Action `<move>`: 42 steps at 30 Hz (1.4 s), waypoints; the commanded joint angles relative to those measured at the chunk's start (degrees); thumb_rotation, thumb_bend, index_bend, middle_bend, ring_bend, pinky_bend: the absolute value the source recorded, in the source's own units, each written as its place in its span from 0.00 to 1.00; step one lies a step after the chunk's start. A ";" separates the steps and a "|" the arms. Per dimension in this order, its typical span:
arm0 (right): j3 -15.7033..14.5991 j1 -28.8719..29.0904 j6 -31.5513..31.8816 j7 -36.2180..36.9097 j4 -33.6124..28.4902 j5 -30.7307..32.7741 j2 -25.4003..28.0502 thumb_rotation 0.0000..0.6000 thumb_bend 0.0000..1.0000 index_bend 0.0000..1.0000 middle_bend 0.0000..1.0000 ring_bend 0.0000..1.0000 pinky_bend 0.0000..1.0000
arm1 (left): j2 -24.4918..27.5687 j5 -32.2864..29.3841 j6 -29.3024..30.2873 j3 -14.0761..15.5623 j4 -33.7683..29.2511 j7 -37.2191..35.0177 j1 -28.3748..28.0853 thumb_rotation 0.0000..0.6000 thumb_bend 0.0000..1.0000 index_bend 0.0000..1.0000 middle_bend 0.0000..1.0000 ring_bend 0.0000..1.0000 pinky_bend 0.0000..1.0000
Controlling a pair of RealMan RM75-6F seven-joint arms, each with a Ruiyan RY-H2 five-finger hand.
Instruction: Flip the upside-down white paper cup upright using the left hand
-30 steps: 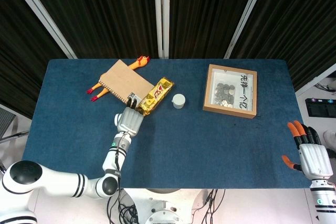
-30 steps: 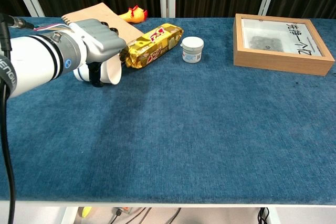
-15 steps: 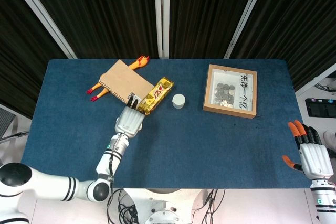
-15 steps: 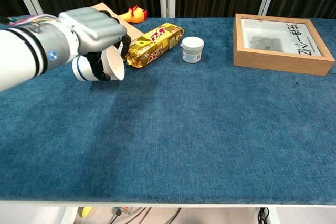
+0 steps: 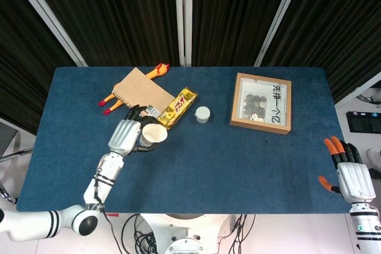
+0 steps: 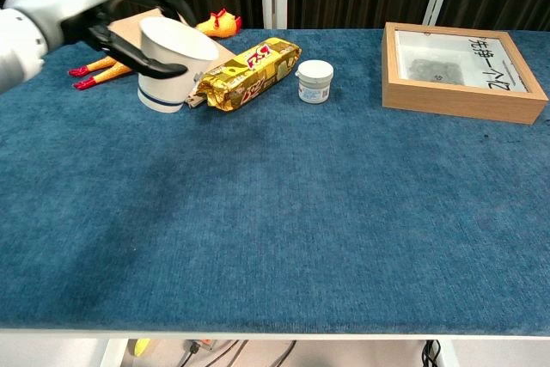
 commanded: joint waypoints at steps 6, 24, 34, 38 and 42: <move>-0.21 -0.04 -0.15 -0.84 -0.54 0.14 0.05 1.00 0.16 0.00 0.00 0.00 0.00 | -6.29 16.98 7.36 4.73 26.34 -40.74 13.16 1.00 0.16 0.37 0.41 0.09 0.04; -0.34 0.12 -0.63 -1.28 -0.45 0.45 -0.22 1.00 0.16 0.00 0.00 0.00 0.00 | -16.58 20.34 9.51 4.87 45.72 -50.26 16.93 1.00 0.16 0.37 0.41 0.09 0.04; -0.34 0.30 -1.00 -1.23 -0.13 0.61 -0.51 1.00 0.16 0.00 0.00 0.00 0.00 | -17.90 23.17 10.12 6.08 49.66 -52.17 17.00 1.00 0.16 0.12 0.24 0.02 0.03; -0.31 0.18 -0.71 -1.05 -0.14 0.55 -0.40 1.00 0.16 0.00 0.00 0.00 0.00 | -17.94 24.51 11.87 6.37 50.53 -52.91 17.08 1.00 0.16 0.01 0.16 0.00 0.05; -0.30 0.10 -0.48 -1.00 -0.23 0.45 -0.23 1.00 0.16 0.00 0.00 0.00 0.00 | -16.81 25.56 15.02 5.95 49.42 -52.66 17.30 1.00 0.16 0.00 0.07 0.00 0.05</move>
